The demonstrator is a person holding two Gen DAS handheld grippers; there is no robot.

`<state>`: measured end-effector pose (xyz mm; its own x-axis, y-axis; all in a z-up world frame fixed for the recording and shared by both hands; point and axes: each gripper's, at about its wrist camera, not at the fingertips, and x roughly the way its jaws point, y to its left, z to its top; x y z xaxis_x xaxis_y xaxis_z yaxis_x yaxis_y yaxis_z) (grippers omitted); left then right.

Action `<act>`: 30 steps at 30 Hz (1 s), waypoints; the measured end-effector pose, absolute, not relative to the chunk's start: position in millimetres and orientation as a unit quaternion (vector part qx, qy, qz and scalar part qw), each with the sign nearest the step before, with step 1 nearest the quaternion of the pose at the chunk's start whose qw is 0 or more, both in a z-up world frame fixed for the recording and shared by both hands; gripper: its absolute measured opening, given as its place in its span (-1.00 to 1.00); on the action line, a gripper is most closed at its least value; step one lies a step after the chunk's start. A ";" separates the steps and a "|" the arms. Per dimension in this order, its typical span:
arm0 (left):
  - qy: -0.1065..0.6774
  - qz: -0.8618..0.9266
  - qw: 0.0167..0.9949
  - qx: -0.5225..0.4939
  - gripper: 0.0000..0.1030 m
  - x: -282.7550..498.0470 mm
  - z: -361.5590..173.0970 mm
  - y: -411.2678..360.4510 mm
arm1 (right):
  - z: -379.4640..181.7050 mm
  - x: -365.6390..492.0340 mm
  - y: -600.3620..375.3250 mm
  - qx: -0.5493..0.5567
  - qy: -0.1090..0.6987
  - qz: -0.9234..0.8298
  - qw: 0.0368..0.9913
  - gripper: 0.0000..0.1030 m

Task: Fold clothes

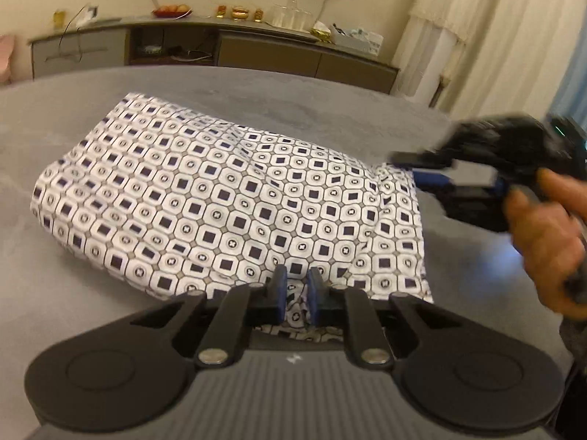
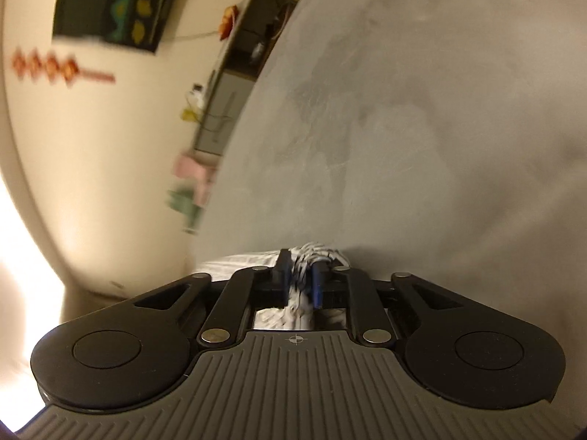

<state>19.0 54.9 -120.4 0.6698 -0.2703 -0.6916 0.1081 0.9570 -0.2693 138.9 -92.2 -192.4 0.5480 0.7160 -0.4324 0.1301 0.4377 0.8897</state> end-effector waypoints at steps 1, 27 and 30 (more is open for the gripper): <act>0.380 -0.107 0.911 -0.121 -0.75 14.7 -115.4 60.2 | -183.2 129.3 -94.3 0.479 0.423 0.198 0.743 -0.77; 0.310 0.074 0.907 -0.274 -0.48 5.6 -85.0 201.9 | -107.0 1.3 43.2 0.012 0.376 0.255 0.891 -0.71; 0.329 0.069 0.887 -0.316 -0.42 -2.1 -94.3 214.3 | -97.1 -2.0 58.3 0.010 0.353 0.272 0.895 -0.47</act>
<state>-2.1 214.3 -94.2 0.7736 -0.0861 -0.6278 -0.3302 0.7908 -0.5153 -2.0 58.3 -97.1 0.6029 0.4928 -0.6274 -0.4794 0.8524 0.2089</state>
